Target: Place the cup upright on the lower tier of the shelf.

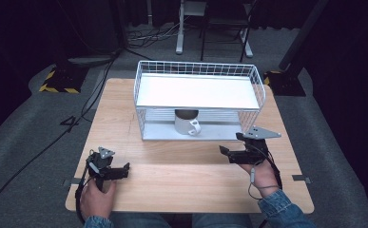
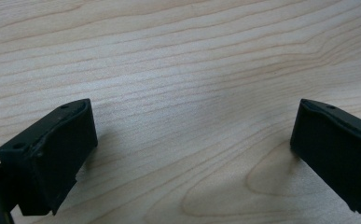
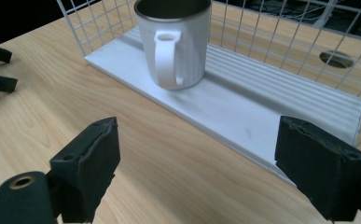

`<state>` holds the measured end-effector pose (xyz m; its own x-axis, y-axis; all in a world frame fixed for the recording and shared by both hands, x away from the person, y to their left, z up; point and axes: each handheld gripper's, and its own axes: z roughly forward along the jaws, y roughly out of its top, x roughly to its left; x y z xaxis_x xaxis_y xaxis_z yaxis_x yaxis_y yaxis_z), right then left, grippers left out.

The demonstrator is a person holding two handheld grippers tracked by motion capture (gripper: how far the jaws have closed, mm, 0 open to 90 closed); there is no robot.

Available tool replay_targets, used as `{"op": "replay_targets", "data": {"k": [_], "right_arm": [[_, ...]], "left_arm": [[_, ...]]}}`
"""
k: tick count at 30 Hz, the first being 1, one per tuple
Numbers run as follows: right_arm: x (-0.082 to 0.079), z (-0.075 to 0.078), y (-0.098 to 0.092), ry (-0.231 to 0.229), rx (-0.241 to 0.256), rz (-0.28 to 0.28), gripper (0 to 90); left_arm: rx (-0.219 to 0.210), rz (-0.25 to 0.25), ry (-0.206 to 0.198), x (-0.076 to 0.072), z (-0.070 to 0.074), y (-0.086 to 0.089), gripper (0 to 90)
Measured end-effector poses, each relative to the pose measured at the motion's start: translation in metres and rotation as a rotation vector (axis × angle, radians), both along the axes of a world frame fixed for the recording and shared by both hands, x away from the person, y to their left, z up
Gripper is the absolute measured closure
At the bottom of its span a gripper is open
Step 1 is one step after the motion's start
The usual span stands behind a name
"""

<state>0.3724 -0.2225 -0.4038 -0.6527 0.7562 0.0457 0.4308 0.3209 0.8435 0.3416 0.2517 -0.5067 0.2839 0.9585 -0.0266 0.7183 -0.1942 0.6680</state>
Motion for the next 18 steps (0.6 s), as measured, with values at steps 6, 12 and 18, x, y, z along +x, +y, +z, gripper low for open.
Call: {"op": "replay_targets", "data": {"k": [6, 12, 18], "right_arm": [[-0.004, -0.008, -0.021, 0.028, 0.012, -0.013, 14.3], [-0.006, -0.020, -0.035, 0.065, -0.049, -0.017, 14.7], [-0.008, -0.038, -0.051, 0.115, -0.045, -0.063, 14.9]], "left_arm": [[0.000, 0.000, 0.000, 0.000, 0.000, 0.000, 0.8], [0.001, 0.000, 0.000, 0.000, 0.000, 0.000, 0.8], [0.000, 0.000, 0.000, 0.000, 0.000, 0.000, 0.8]]}}
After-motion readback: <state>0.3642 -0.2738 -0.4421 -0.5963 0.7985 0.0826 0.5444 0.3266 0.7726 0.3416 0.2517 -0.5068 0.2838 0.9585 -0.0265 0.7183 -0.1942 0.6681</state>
